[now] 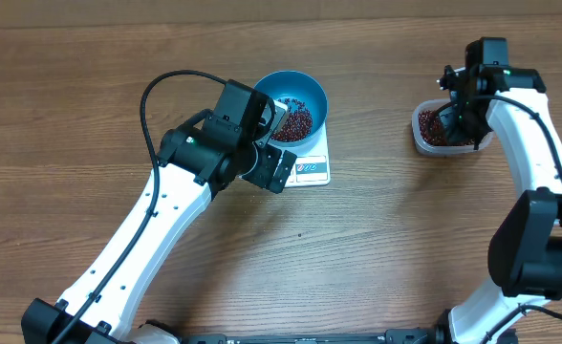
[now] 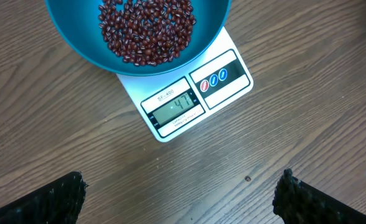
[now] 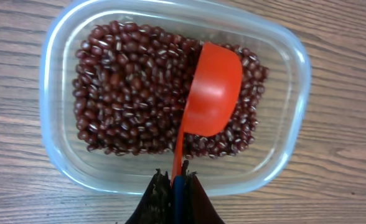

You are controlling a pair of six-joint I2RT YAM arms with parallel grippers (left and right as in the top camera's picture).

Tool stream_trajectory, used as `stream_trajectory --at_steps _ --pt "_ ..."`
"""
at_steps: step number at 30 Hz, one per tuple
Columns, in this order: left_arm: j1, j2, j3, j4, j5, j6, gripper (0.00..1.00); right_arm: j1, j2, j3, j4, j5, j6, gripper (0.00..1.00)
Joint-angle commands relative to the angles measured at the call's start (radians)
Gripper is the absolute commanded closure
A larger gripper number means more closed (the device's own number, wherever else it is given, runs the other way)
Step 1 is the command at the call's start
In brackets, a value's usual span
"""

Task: Scoop item into bowl and weigh 150g on scale
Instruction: 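Dip the scoop into the bean tub with the right gripper and fill it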

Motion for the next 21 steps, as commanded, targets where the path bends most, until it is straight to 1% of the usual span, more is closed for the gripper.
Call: stream_trajectory --at_steps 1,9,17,21 --pt "0.005 -0.023 -0.003 0.004 0.007 -0.006 0.0 0.033 0.037 -0.003 0.004 -0.023 -0.003 0.96" --pt "0.005 -0.023 -0.003 0.004 0.007 -0.006 0.0 0.036 0.028 -0.001 0.0 -0.143 -0.002 0.96" --pt "0.005 -0.023 -0.003 0.004 0.007 -0.006 0.0 -0.027 -0.016 0.0 -0.001 -0.253 -0.005 0.96" --pt "0.005 -0.023 -0.003 0.004 0.006 -0.006 0.0 -0.069 -0.017 0.0 -0.026 -0.354 -0.055 0.96"
